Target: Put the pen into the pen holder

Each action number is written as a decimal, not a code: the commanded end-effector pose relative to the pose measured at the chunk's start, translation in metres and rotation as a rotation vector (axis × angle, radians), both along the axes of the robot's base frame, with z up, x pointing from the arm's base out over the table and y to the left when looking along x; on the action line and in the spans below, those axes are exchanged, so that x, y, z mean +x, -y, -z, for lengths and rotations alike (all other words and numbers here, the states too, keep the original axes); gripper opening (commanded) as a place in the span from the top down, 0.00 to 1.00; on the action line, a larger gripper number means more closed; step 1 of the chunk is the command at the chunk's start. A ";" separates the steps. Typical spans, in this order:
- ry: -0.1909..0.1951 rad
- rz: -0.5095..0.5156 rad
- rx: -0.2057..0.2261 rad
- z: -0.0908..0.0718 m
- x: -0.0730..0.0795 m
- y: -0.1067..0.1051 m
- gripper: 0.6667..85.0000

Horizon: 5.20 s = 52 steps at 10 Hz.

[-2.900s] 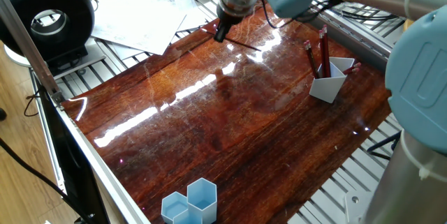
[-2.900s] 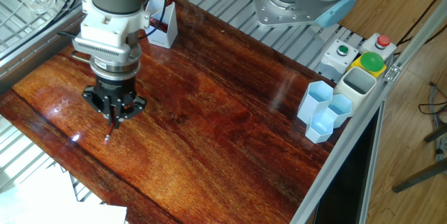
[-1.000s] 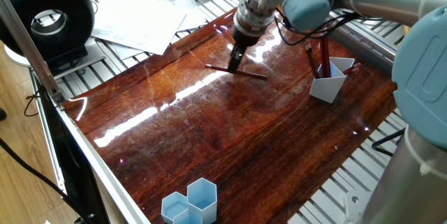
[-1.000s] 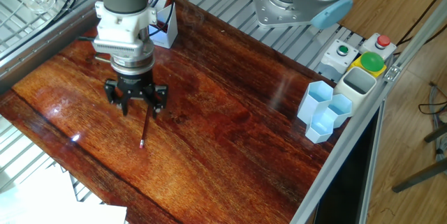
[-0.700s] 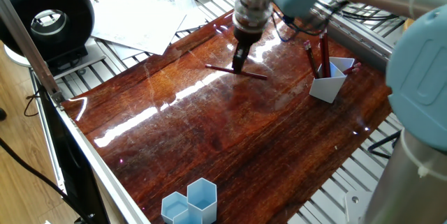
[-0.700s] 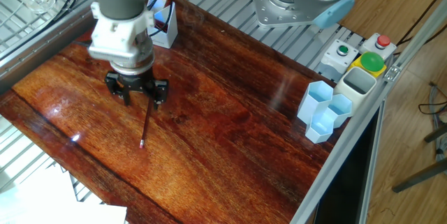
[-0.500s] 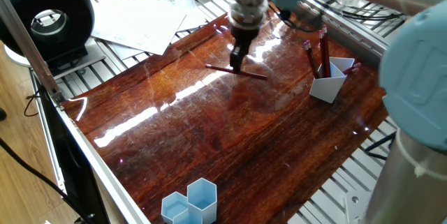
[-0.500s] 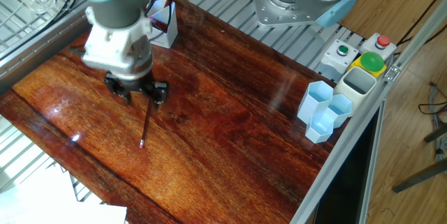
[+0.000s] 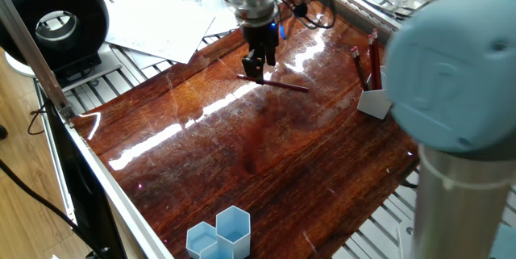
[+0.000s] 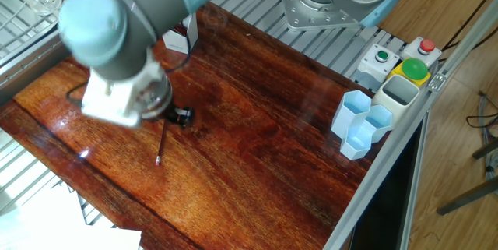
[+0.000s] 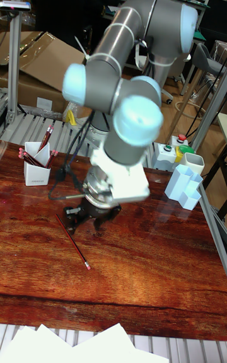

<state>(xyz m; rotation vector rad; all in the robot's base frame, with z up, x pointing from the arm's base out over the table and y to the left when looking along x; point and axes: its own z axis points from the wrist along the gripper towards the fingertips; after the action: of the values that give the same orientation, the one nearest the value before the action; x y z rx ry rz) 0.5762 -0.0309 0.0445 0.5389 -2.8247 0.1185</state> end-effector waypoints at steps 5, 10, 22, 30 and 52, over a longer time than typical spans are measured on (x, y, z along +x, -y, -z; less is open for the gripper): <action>-0.258 -0.025 -0.140 -0.031 -0.046 0.023 0.40; -0.304 -0.100 -0.168 -0.009 -0.029 0.024 0.30; -0.383 -0.137 -0.200 0.003 0.001 0.005 0.31; -0.379 -0.129 -0.237 0.039 0.016 0.008 0.36; -0.421 -0.135 -0.265 0.040 0.031 0.004 0.54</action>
<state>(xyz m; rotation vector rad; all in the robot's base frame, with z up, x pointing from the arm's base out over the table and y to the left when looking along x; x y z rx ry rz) 0.6024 -0.0333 0.0028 0.5825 -2.3205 0.3587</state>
